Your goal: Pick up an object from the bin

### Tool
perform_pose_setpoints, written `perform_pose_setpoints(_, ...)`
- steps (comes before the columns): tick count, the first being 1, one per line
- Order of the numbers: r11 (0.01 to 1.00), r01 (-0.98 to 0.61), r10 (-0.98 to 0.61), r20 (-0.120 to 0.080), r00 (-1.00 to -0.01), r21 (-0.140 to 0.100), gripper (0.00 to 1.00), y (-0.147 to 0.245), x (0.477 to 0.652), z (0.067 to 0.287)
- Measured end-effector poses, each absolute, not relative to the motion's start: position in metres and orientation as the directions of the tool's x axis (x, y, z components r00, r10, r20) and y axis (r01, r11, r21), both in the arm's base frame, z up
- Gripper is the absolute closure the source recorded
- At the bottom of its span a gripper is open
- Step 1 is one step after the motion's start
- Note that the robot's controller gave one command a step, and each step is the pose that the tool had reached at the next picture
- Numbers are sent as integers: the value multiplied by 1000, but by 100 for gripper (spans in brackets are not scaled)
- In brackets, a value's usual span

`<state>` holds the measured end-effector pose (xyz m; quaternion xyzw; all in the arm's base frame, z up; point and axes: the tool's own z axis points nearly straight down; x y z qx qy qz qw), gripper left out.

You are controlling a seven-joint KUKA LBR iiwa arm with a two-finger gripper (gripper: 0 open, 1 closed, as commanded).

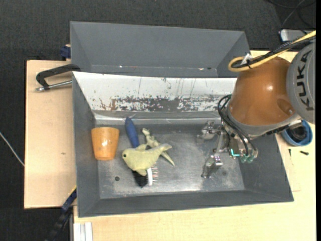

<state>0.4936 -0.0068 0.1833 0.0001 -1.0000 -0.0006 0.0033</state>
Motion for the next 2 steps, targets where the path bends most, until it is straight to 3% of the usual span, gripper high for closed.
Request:
perform_pose_setpoints(1,998,69,69,3,-998,5,0,85,515,140)
perform_pose_setpoints(2,970,244,244,6,-970,-2,0,97,539,76)
